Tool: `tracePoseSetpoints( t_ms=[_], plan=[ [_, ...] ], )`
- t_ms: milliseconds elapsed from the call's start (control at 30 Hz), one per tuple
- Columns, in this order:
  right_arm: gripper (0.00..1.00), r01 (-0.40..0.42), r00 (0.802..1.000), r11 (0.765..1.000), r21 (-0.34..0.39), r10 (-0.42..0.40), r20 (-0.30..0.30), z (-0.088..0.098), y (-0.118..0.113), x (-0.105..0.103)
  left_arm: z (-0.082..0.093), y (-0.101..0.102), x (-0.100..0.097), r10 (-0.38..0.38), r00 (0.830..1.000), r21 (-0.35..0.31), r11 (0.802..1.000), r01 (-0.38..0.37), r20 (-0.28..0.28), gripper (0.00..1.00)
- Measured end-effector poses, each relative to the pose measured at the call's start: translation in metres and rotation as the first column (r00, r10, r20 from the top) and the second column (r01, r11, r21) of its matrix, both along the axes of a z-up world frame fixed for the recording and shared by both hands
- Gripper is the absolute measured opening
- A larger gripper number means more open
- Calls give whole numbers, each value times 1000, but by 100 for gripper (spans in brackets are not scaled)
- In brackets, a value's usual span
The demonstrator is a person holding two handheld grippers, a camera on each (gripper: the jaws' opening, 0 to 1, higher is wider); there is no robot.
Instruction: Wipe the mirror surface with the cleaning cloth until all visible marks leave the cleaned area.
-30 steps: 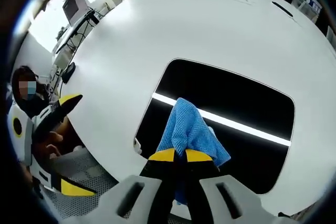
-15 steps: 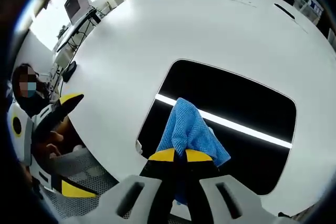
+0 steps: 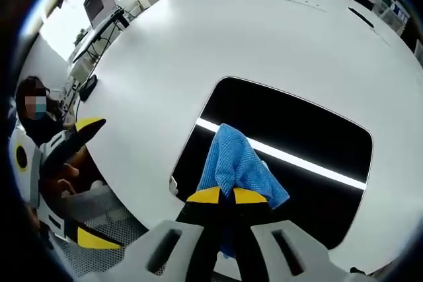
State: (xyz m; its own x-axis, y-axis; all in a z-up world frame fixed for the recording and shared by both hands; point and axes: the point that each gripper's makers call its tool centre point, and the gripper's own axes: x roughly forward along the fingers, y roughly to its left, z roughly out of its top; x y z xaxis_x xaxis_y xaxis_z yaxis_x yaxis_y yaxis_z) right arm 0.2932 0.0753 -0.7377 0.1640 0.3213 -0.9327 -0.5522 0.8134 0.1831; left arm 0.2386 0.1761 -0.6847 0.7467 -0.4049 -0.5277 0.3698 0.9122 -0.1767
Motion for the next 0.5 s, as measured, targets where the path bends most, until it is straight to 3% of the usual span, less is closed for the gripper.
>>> tracePoseSetpoints(
  t_ms=[500],
  plan=[
    [0,-14,1000,1000,-7,14,15,0,4,17,0,0,0,4,1000,-6,1000,-4,-4,96]
  ],
)
